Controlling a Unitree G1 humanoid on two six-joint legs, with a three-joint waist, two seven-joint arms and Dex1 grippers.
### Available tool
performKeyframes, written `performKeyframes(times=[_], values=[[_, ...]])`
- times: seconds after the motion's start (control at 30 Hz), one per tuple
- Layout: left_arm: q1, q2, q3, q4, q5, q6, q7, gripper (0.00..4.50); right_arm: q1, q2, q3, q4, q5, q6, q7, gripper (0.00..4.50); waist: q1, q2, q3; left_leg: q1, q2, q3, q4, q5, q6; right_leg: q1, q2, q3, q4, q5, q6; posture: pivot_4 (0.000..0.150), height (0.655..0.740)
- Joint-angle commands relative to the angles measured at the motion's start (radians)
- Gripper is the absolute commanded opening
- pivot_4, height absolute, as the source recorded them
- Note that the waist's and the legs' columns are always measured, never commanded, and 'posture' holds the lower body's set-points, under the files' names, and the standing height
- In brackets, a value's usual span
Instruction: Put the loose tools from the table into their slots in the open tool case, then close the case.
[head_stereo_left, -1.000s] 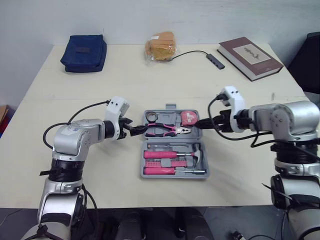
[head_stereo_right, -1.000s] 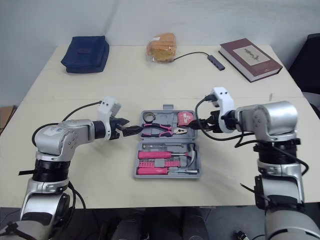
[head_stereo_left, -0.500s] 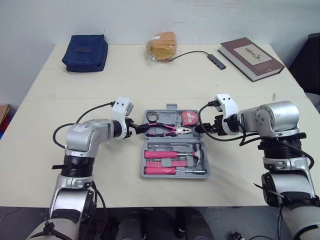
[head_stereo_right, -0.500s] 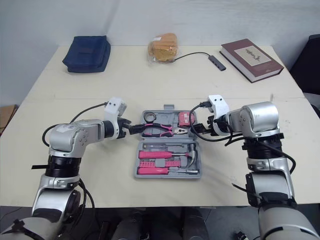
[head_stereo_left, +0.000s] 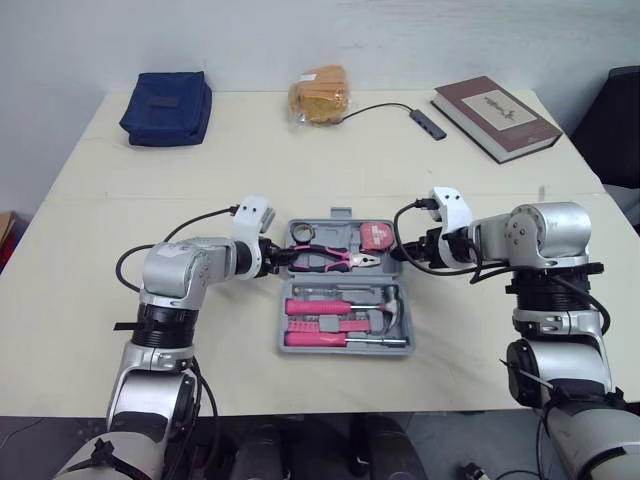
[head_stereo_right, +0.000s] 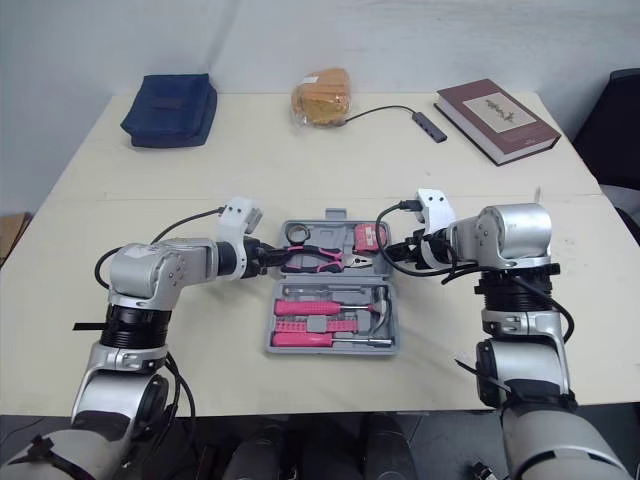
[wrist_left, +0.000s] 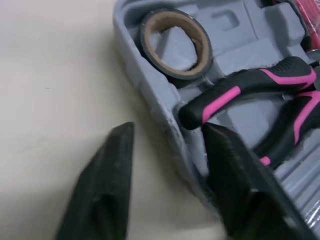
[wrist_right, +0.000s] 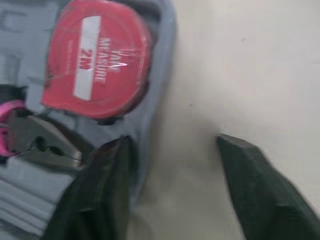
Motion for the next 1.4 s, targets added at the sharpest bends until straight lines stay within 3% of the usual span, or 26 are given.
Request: performKeyframes(times=[0.03,0.1,0.23,0.43,0.53,0.83,1.07,1.1,1.13,1.17,1.33,1.4], values=[[0.002,-0.001,-0.011,-0.015,-0.012,0.014,-0.009,0.18,0.007,0.016,-0.026,-0.016,0.005,0.032,-0.016,0.78,-0.001,0.0,0.0,0.0,0.0,0.0,0.0,0.0,0.0,0.0,0.0,0.0,0.0,0.0,0.0,0.15,0.74],[0.006,0.002,-0.012,-0.02,-0.009,0.002,-0.008,0.02,0.009,0.026,-0.045,-0.029,0.006,0.04,-0.024,0.1,-0.002,0.0,0.0,0.001,0.0,0.0,0.0,0.0,-0.001,0.0,0.0,0.001,0.0,0.0,0.0,0.15,0.74],[0.017,-0.004,0.004,-0.033,-0.011,-0.059,-0.014,0.02,0.03,0.03,-0.066,-0.106,0.029,-0.012,-0.005,0.1,-0.002,0.0,0.0,0.002,0.0,0.0,0.0,0.001,-0.002,0.0,0.0,0.001,0.0,0.0,-0.002,0.15,0.74],[0.069,-0.02,0.039,-0.052,0.007,-0.33,-0.038,0.02,0.22,-0.073,0.047,-0.361,0.022,-0.434,0.165,0.1,0.002,0.0,0.0,0.0,0.0,0.0,-0.001,0.001,-0.002,-0.002,0.0,0.001,0.0,0.0,-0.002,0.15,0.74],[0.148,-0.003,0.025,-0.031,0.077,-0.678,-0.09,0.02,0.373,-0.15,0.12,-0.412,-0.092,-0.815,0.239,0.1,0.003,0.0,0.0,-0.001,-0.001,0.001,-0.002,0.001,-0.002,-0.002,0.001,0.0,-0.001,0.001,-0.001,0.15,0.74],[0.314,0.067,0.006,0.174,0.241,-1.442,-0.138,0.02,0.609,-0.202,0.158,-0.185,-0.365,-1.72,0.185,0.1,0.0,-0.001,0.001,0.001,0.0,0.012,-0.002,0.0,-0.002,-0.001,0.0,0.0,-0.007,0.001,-0.001,0.15,0.74],[0.405,0.119,-0.002,0.258,0.291,-1.693,-0.154,0.02,0.712,-0.266,0.188,-0.025,-0.545,-2.106,0.067,0.1,0.0,-0.001,0.001,0.003,0.001,0.013,-0.002,0.0,-0.002,-0.001,0.0,0.001,-0.006,0.001,-0.002,0.15,0.74],[0.415,0.121,-0.006,0.254,0.283,-1.712,-0.165,0.75,0.729,-0.265,0.185,-0.016,-0.529,-2.129,0.068,0.0,0.001,-0.001,0.001,0.003,0.001,0.013,-0.002,0.0,-0.002,-0.001,0.0,0.001,-0.006,0.001,-0.002,0.15,0.74],[0.428,0.123,-0.004,0.244,0.264,-1.73,-0.179,1.05,0.736,-0.266,0.178,-0.01,-0.544,-2.15,0.04,0.0,0.001,-0.001,0.001,0.003,0.001,0.013,-0.002,0.0,-0.001,0.0,0.0,0.001,-0.006,0.001,-0.002,0.15,0.74],[0.442,0.135,0.004,0.245,0.257,-1.741,-0.183,1.47,0.745,-0.279,0.181,-0.006,-0.562,-2.177,0.031,0.82,0.001,-0.001,0.001,0.004,0.001,0.013,-0.002,0.0,-0.001,0.0,0.0,0.001,-0.006,0.001,-0.002,0.15,0.74],[0.529,0.21,0.075,0.235,0.164,-1.686,-0.255,3.84,0.804,-0.34,0.139,0.006,-0.631,-2.251,-0.036,3.24,0.001,-0.002,0.001,0.004,0.003,0.01,-0.001,-0.001,0.001,0.001,-0.001,0.001,-0.005,0.001,-0.002,0.15,0.74],[0.579,0.252,0.124,0.228,0.12,-1.633,-0.283,3.89,0.857,-0.38,0.109,-0.004,-0.628,-2.284,-0.035,4.2,0.001,-0.002,0.001,0.004,0.003,0.005,-0.001,-0.001,0.0,0.001,-0.001,0.001,-0.005,0.001,-0.002,0.15,0.74]])
